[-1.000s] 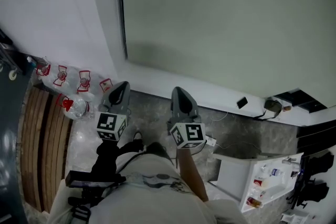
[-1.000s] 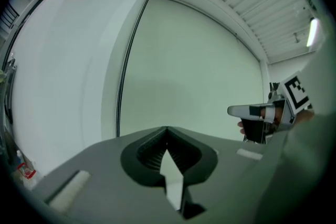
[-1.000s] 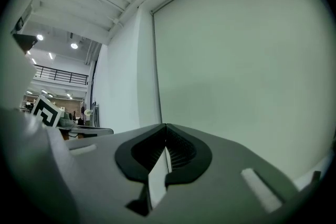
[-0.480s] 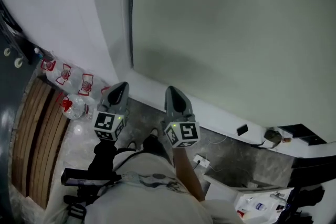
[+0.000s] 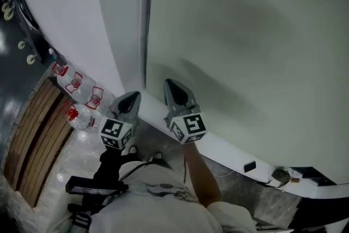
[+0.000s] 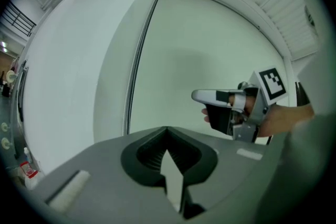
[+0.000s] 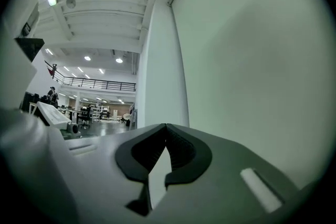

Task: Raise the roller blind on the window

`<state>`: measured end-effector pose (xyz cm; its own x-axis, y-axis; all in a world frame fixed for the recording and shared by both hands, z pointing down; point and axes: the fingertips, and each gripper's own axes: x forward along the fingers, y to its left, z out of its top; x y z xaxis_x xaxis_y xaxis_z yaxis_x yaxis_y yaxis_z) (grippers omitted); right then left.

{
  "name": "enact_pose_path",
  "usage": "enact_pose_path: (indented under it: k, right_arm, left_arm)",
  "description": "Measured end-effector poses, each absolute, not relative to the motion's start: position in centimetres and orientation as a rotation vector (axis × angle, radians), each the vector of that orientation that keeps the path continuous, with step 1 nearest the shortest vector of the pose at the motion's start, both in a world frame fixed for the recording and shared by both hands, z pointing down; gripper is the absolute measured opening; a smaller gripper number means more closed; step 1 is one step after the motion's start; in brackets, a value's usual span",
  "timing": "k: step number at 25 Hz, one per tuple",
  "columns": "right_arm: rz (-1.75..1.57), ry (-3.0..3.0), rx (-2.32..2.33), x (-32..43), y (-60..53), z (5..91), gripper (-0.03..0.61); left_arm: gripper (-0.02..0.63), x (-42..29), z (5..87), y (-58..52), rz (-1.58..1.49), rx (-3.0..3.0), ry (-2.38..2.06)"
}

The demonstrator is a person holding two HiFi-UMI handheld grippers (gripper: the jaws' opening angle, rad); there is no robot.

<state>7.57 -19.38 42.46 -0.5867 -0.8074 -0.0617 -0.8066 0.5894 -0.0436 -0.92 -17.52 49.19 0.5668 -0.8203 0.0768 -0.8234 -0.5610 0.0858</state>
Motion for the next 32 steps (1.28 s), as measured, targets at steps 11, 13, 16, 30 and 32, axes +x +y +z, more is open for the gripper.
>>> enact_pose_path:
  k: [11, 13, 16, 30, 32]
  right_arm:
    - [0.228, 2.873, -1.075, 0.6, -34.4, 30.7, 0.045]
    - [0.266, 2.909, -1.049, -0.6, -36.6, 28.6, 0.065]
    - [0.295, 2.957, -1.022, -1.7, -39.2, 26.1, 0.110]
    - [0.256, 3.029, -0.735, -3.6, -40.9, 22.3, 0.006]
    - [0.254, 3.039, -0.669, -3.7, -39.2, 22.0, 0.006]
  left_arm:
    - [-0.003, -0.7, 49.1, -21.0, 0.079, 2.804, -1.052]
    - [-0.003, -0.7, 49.4, -20.5, 0.090, 2.824, -0.978]
    - [-0.003, -0.4, 49.7, -19.7, 0.113, 2.856, -0.906]
    - [-0.002, -1.7, 49.7, -19.8, 0.099, 2.870, -0.937]
    - [-0.002, -2.2, 48.9, -20.3, 0.093, 2.869, -0.963]
